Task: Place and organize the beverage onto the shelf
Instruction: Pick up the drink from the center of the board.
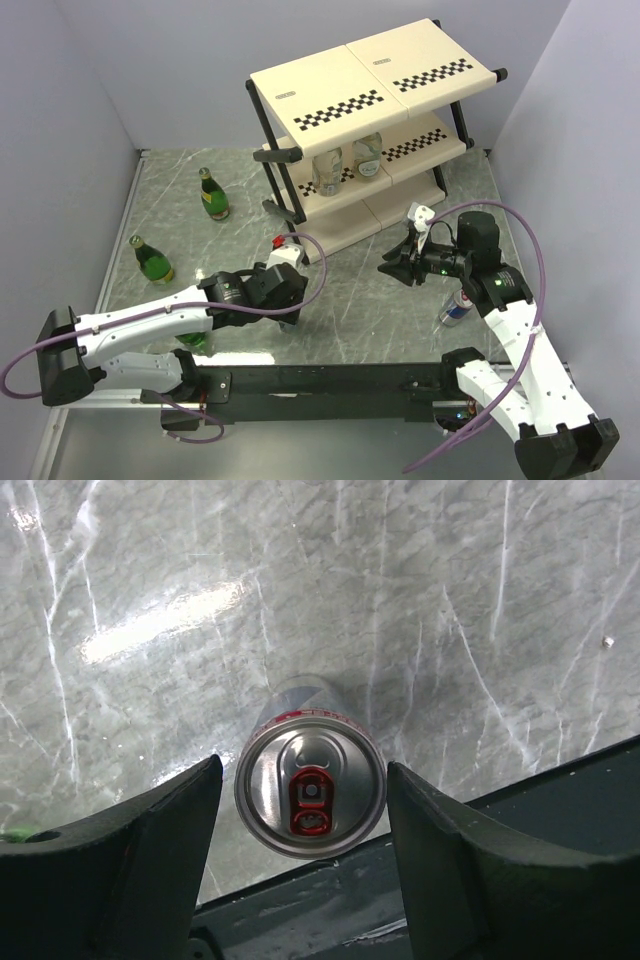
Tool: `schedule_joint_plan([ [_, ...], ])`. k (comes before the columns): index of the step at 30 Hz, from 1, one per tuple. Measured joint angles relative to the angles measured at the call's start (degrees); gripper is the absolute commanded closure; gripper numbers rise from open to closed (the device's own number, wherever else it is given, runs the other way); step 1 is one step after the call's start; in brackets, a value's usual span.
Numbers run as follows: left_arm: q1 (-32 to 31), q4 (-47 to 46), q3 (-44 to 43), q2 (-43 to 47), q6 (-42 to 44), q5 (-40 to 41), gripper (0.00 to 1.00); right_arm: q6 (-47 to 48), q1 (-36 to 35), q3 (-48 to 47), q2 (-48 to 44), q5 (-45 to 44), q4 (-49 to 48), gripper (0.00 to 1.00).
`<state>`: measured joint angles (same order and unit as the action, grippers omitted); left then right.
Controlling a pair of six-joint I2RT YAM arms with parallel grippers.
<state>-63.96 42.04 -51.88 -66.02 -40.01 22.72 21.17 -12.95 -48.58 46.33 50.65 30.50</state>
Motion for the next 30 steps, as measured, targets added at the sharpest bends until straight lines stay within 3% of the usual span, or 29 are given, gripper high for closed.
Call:
schedule_joint_plan([
  [6,0.0,0.1,0.0,-0.5,-0.1,0.6,0.33,0.0,0.0,0.0,0.0,0.1,0.0,0.58],
  [9,-0.1,-0.5,0.0,-0.6,-0.2,0.7,0.55,0.0,0.0,0.1,0.1,0.1,0.0,0.57],
  [10,-0.1,-0.7,0.0,-0.7,-0.1,0.7,0.78,0.2,0.0,0.1,0.1,0.1,0.0,0.56],
  [12,-0.1,-0.9,0.0,-0.7,0.3,0.7,0.99,0.2,0.0,0.2,0.2,0.1,0.0,0.52],
  [18,-0.1,-2.2,0.0,-0.7,1.7,0.0,1.00,1.7,0.0,2.3,0.2,2.2,-0.5,0.35],
  [30,-0.1,-12.1,-7.4,-7.6,7.5,-2.4,1.00,2.3,-3.4,7.5,0.2,2.9,-4.3,0.29],
])
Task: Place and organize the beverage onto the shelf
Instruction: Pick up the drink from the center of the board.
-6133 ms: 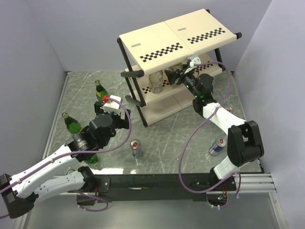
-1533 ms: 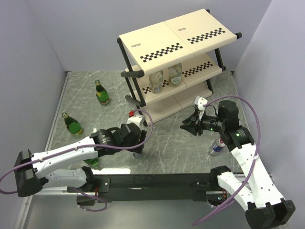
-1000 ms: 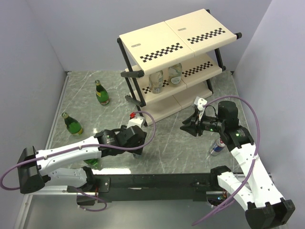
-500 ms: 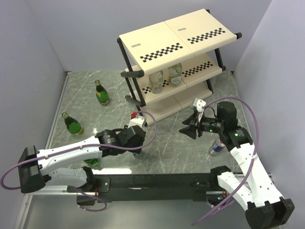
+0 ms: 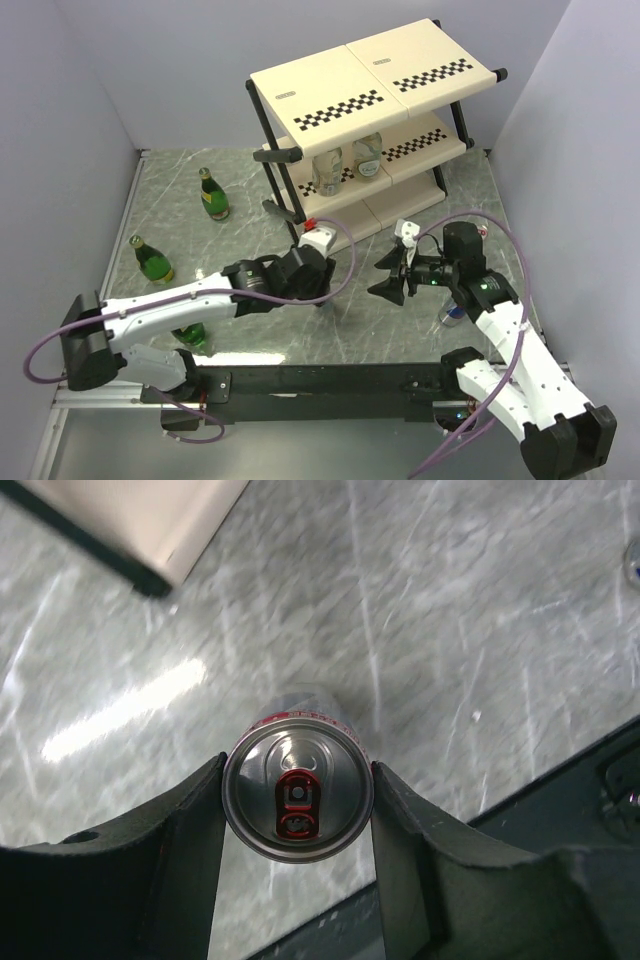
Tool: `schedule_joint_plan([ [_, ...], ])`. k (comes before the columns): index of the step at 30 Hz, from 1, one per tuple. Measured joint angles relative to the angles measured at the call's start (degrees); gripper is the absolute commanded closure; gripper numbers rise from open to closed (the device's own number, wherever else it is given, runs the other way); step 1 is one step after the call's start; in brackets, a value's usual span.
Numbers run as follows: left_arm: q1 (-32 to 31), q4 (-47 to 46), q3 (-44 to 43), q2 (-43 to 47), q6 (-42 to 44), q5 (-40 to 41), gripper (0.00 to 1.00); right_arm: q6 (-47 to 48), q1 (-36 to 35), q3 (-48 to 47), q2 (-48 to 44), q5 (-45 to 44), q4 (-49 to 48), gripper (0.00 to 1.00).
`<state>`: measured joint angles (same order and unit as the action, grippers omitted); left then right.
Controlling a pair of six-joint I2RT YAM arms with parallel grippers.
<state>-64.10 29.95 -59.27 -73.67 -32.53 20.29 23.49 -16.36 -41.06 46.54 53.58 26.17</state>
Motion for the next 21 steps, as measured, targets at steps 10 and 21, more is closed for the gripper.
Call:
schedule_joint_plan([
  [10,0.0,-4.3,-7.2,-8.0,1.9,-0.3,1.00,-1.7,-6.0,7.6,-4.1,-7.5,-9.3,0.20],
  [21,0.0,-6.1,-12.4,-9.6,1.6,-3.8,1.00,-2.6,-15.2,10.3,-3.7,-21.7,-19.3,0.17],
])
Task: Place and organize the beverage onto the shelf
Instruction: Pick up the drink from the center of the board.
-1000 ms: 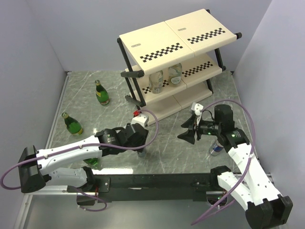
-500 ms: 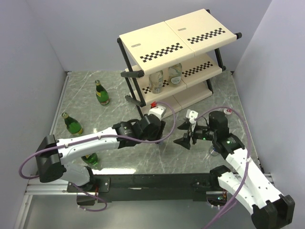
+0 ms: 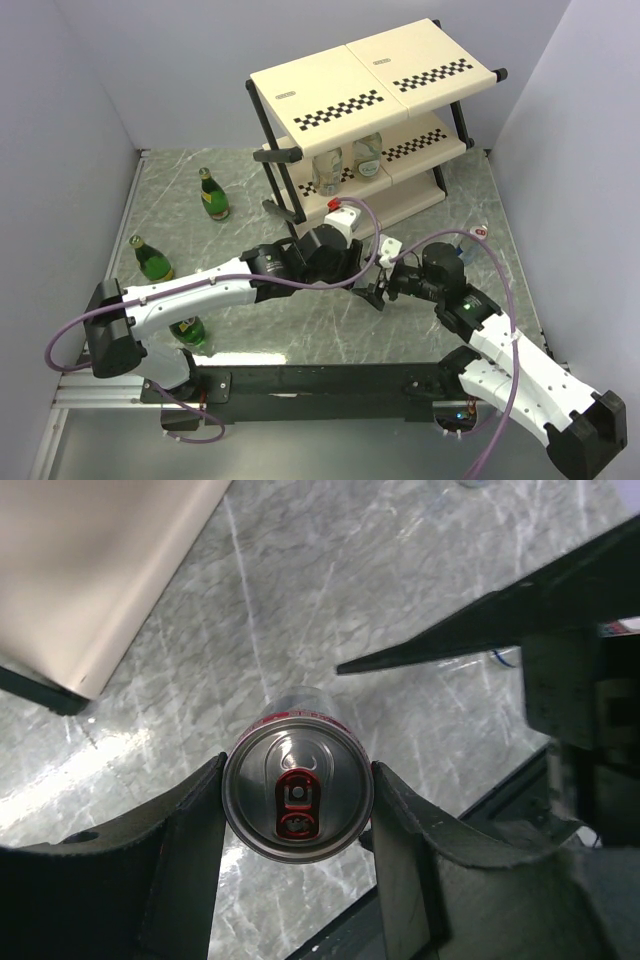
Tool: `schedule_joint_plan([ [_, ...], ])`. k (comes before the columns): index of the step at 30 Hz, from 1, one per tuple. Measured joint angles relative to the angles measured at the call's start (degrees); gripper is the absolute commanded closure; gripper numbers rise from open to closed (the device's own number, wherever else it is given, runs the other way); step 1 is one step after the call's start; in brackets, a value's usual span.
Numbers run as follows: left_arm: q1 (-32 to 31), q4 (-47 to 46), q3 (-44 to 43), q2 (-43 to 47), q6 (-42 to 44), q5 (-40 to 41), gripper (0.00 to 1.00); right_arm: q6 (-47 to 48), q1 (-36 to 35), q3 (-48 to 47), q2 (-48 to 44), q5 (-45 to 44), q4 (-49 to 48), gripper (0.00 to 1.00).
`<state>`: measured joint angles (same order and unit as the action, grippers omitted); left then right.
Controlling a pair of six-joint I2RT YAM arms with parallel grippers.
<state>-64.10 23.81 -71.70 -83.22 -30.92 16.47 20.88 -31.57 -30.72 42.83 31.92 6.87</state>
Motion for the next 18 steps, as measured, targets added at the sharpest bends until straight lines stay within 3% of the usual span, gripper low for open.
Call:
schedule_joint_plan([
  [9,0.7,-0.5,-0.7,0.0,-0.3,-2.8,1.00,1.3,-1.1,0.2,0.5,-6.1,-3.1,0.17],
  [18,1.4,-0.4,-1.0,0.0,-0.5,-5.2,1.00,1.8,-1.5,0.3,0.6,-5.2,-3.5,0.16],
])
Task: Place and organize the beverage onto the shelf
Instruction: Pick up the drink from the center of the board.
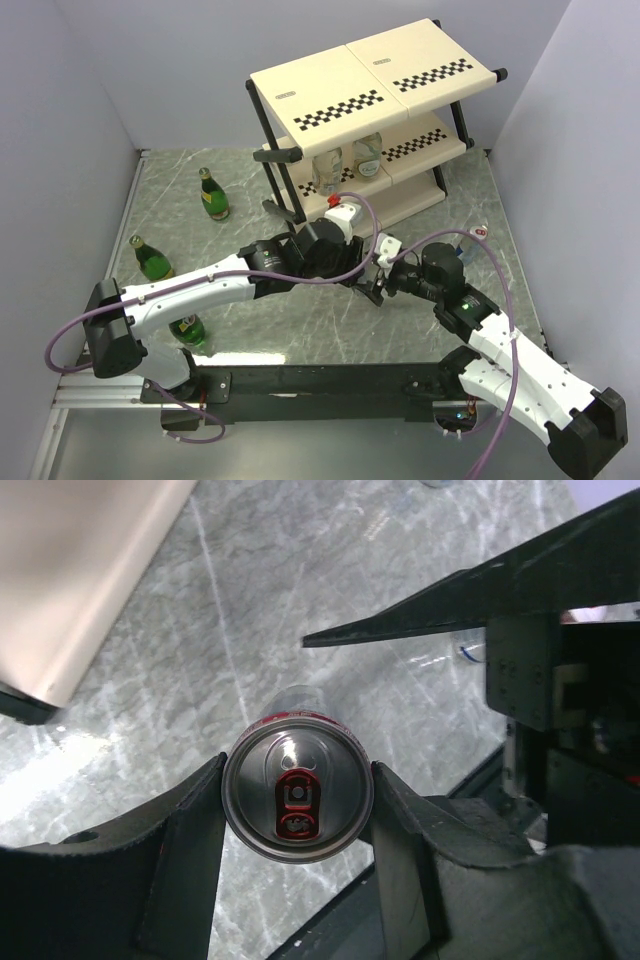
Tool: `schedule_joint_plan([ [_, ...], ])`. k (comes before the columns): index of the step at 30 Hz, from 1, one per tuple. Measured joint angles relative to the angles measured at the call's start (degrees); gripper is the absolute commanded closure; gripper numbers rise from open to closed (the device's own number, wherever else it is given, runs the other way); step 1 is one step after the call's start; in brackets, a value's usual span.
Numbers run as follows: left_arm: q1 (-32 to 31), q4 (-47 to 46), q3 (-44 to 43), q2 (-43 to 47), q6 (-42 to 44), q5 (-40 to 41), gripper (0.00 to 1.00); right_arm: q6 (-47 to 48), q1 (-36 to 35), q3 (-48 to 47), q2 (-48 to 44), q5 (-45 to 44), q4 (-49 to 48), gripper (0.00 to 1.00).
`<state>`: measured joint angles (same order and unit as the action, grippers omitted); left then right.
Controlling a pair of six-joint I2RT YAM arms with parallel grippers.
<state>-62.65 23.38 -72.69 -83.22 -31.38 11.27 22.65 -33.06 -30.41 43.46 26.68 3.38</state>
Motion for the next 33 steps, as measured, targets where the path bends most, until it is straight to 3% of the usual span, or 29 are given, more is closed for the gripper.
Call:
schedule_joint_plan([
  [17,0.6,-0.9,-2.5,0.0,-1.2,-4.2,1.00,0.8,-0.3,0.0,1.9,1.9,0.5,0.20],
  [22,1.0,0.7,-4.1,-0.1,-0.8,-4.1,1.00,0.4,-0.3,-0.1,3.0,2.3,0.6,0.25],
  [33,1.5,4.9,-7.4,-2.1,0.3,-3.8,1.00,-0.7,-0.3,-0.3,3.4,1.4,1.4,0.25],
])
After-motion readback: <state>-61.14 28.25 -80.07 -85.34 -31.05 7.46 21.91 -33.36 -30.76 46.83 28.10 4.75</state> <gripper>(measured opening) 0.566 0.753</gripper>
